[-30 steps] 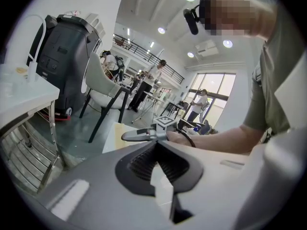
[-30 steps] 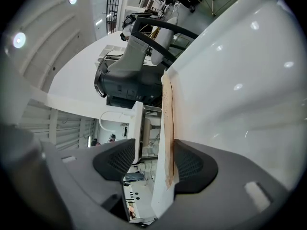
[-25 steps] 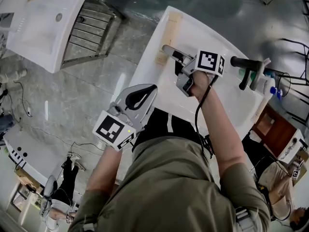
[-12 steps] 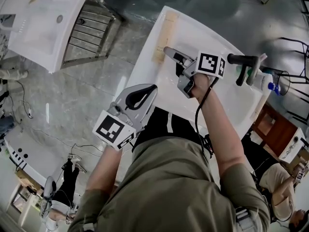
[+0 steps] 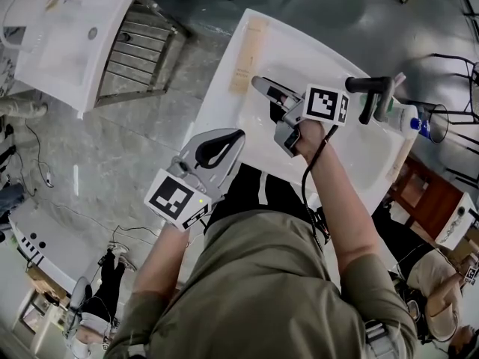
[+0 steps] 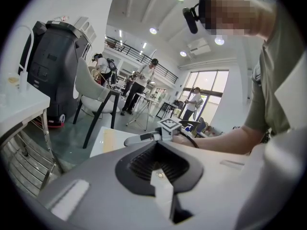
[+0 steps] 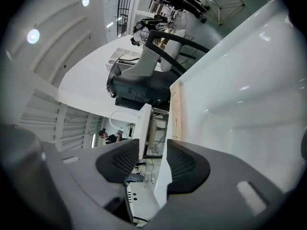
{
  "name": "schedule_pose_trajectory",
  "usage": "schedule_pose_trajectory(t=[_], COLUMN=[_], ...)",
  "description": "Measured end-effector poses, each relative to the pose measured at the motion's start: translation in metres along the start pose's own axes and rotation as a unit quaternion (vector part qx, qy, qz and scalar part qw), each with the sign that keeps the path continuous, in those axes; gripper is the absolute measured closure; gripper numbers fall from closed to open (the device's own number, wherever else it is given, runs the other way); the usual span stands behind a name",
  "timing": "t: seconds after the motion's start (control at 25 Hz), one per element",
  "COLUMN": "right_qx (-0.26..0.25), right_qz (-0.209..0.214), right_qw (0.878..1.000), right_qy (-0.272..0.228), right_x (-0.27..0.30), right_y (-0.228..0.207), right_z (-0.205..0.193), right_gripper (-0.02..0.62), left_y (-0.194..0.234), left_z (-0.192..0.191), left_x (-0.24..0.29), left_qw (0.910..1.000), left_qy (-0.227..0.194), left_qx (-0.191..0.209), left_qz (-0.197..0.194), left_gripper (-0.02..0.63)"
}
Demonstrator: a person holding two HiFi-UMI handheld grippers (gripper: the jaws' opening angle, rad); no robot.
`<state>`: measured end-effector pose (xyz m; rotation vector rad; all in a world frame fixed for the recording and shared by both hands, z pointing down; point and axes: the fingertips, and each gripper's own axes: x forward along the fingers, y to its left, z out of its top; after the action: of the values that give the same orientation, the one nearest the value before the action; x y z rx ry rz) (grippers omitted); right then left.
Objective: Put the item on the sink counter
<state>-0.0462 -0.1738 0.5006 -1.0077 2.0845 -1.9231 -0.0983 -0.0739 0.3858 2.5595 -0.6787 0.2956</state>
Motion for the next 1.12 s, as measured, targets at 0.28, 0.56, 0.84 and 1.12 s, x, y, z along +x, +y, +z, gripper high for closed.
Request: schedule_pose_trajectory(t=[0.28,0.56,0.84,1.12], right_qx=[-0.006,-0.018,-0.032,-0.047], right_qz=[0.018,0.026,0.034,0.033], right_qw=[1.0,0.999,0.998,0.998], right_qy=[-0.018,-0.029,-0.031,-0.034], right_x=[-0.021,-0.044,-0.064,-0.081], right_y=[0.016,0.026,0.038,0.05], right_z=[-0.003,-0.007,-0.014,-0.02], right_gripper=[0.503,0.548,0.563,0.578], left_y=[-0.016,-0.035,-0.05,-0.062], left_z=[0.004,0.007,0.01,0.014], left_x=[0.002,0.005,0.007,0.011], left_qw=[0.9999,0.9996,0.9993,0.9989], left_qy=[-0.001,-0.002,-0.006,-0.01], left_qx=[0.012,0.023,0.033,0.041], left_qz=[-0.007,-0.015,-0.017,-0.021], left_gripper=[0.6,0.6,0.6,0.6])
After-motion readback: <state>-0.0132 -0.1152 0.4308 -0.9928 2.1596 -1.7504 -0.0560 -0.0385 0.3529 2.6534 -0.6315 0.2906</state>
